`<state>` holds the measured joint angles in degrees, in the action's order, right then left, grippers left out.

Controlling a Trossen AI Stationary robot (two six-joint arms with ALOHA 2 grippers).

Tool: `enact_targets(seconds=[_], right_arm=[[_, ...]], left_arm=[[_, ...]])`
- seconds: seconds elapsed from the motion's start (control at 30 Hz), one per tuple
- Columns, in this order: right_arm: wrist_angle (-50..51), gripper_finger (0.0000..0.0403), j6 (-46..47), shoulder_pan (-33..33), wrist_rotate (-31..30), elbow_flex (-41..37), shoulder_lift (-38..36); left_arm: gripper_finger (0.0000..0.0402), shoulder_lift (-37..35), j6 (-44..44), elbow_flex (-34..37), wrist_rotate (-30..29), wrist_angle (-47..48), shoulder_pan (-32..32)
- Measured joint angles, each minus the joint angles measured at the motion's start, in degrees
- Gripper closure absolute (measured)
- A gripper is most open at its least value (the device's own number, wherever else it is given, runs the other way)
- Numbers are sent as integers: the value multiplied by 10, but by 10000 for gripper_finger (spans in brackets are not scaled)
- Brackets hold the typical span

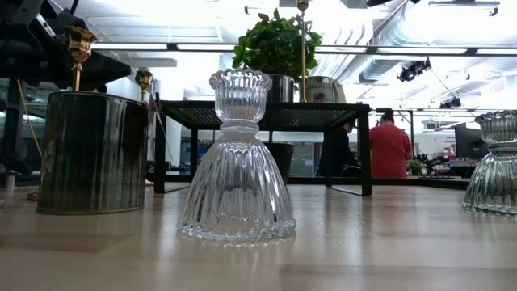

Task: Pick & Place candle stick holders
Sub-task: Put the silver scented candle on the shelf aligned with the other silver scented candles

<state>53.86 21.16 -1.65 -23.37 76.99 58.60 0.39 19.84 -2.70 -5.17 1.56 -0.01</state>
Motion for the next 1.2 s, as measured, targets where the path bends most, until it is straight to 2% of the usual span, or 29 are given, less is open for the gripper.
enact_targets(seconds=[0.33, 0.43, 0.63, 0.87, 1.03, 1.2], right_arm=[[27, 170, -13, -66, -18, 0, -23], [41, 170, -36, -67, -52, 0, -24], [45, 170, -49, -67, -113, 0, -35], [46, 170, -63, -67, -155, 0, -48], [46, 170, -70, -67, -157, 0, -49], [42, 170, -78, -66, -157, 0, -48]], left_arm=[[400, 0, -2, 0, -15, -1, 0], [400, 0, -3, 0, -46, -3, 0], [400, 0, 0, 0, -47, -3, 0], [400, 0, 0, 0, -45, -5, 0], [400, 0, 0, 0, -54, -12, 0], [400, 0, 15, 0, -4, -13, 0]])
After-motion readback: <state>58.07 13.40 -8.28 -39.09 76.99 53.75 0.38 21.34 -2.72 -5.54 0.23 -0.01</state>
